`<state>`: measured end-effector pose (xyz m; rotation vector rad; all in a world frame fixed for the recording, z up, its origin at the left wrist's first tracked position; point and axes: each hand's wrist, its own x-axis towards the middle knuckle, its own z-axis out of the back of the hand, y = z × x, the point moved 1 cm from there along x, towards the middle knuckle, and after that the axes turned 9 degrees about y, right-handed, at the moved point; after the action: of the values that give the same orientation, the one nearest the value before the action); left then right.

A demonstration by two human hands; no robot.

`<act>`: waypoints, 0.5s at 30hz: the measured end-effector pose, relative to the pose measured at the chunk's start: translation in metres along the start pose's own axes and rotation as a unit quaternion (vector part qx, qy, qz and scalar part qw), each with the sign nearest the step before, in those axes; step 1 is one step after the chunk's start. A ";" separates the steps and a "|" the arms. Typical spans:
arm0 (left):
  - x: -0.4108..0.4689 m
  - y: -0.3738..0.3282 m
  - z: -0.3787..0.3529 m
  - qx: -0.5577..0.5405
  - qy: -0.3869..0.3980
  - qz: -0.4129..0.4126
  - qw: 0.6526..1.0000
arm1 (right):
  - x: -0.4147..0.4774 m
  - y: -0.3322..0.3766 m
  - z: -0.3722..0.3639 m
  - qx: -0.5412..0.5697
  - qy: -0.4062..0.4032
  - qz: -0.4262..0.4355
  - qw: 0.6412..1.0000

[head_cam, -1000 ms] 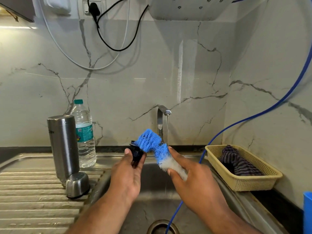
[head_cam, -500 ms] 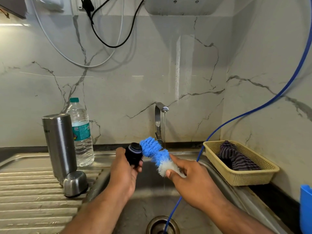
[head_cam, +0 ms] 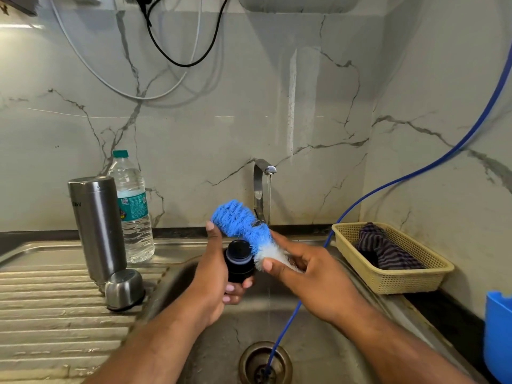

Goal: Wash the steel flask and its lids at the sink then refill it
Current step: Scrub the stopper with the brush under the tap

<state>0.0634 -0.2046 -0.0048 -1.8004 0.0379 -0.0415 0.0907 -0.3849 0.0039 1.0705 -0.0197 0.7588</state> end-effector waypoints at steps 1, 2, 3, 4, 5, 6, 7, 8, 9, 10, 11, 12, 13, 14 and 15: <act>0.000 0.001 -0.004 0.008 -0.006 -0.010 1.000 | 0.000 0.000 -0.001 -0.006 -0.008 0.003 1.000; -0.001 0.003 -0.007 0.026 -0.011 -0.017 0.999 | 0.001 0.000 -0.002 -0.010 -0.012 0.004 1.000; -0.002 0.004 -0.009 0.049 -0.015 -0.022 0.998 | 0.001 -0.001 -0.002 -0.015 -0.015 0.002 1.000; -0.003 0.004 -0.011 0.075 -0.020 -0.027 0.997 | 0.001 -0.002 -0.001 -0.020 -0.018 -0.002 1.000; -0.004 0.004 -0.012 0.097 -0.029 -0.038 0.994 | 0.000 -0.001 -0.001 -0.025 -0.021 -0.003 0.999; -0.004 0.002 -0.011 0.114 -0.045 -0.055 0.991 | -0.001 0.000 0.000 -0.025 -0.020 -0.003 0.999; -0.003 0.000 -0.010 0.118 -0.072 -0.078 0.987 | -0.002 0.001 -0.001 -0.017 -0.015 -0.003 1.000; -0.001 -0.003 -0.006 0.111 -0.110 -0.105 0.982 | -0.003 0.001 -0.003 -0.008 -0.007 -0.006 1.000; -0.001 -0.007 0.000 0.095 -0.154 -0.132 0.975 | -0.004 0.002 -0.006 -0.005 0.001 -0.009 1.000; 0.001 -0.009 0.006 0.087 -0.200 -0.159 0.963 | -0.005 0.003 -0.010 -0.010 0.004 -0.009 1.000; 0.002 -0.009 0.011 0.097 -0.237 -0.179 0.950 | -0.006 0.004 -0.013 -0.019 0.004 -0.008 1.000; 0.002 -0.008 0.013 0.120 -0.258 -0.193 0.939 | -0.005 0.005 -0.018 -0.024 0.002 -0.007 1.000; 0.003 -0.005 0.011 0.137 -0.263 -0.202 0.933 | -0.003 0.005 -0.020 -0.026 -0.002 -0.006 1.000; 0.005 0.000 0.007 0.137 -0.254 -0.211 0.934 | -0.001 0.004 -0.021 -0.025 -0.009 -0.007 1.000; 0.008 0.005 0.002 0.122 -0.240 -0.217 0.938 | 0.001 0.003 -0.019 -0.017 -0.017 -0.010 1.000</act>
<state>0.0712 -0.2044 -0.0098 -1.4983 -0.6865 0.0771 0.0828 -0.3684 -0.0032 1.0495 -0.0502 0.7194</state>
